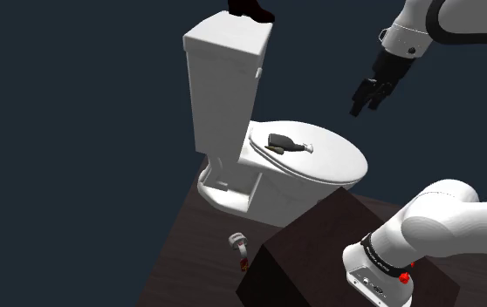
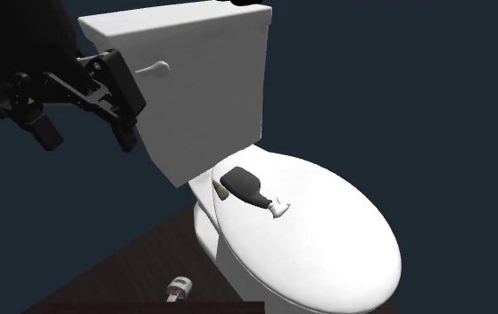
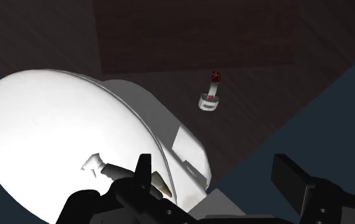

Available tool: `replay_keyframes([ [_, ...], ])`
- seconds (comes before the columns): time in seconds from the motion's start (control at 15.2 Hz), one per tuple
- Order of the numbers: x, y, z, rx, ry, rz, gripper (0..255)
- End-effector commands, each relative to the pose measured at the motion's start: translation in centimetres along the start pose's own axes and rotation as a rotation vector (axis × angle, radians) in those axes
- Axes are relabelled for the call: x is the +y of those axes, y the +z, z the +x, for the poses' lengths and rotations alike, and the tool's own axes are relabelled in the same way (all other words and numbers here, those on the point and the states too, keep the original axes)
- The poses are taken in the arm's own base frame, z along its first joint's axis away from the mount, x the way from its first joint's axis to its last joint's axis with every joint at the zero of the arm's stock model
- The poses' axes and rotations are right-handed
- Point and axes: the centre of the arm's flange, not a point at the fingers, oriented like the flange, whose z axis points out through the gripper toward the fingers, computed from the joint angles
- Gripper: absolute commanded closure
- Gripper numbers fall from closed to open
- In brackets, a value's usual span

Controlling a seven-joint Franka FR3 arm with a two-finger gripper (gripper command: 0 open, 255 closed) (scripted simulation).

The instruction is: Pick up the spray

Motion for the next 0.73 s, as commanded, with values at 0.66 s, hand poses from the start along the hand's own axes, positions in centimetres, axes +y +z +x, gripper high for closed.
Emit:
replay_keyframes([
  [0.66,6.8,10.1,5.4,0.010,-0.169,0.022,0],
])
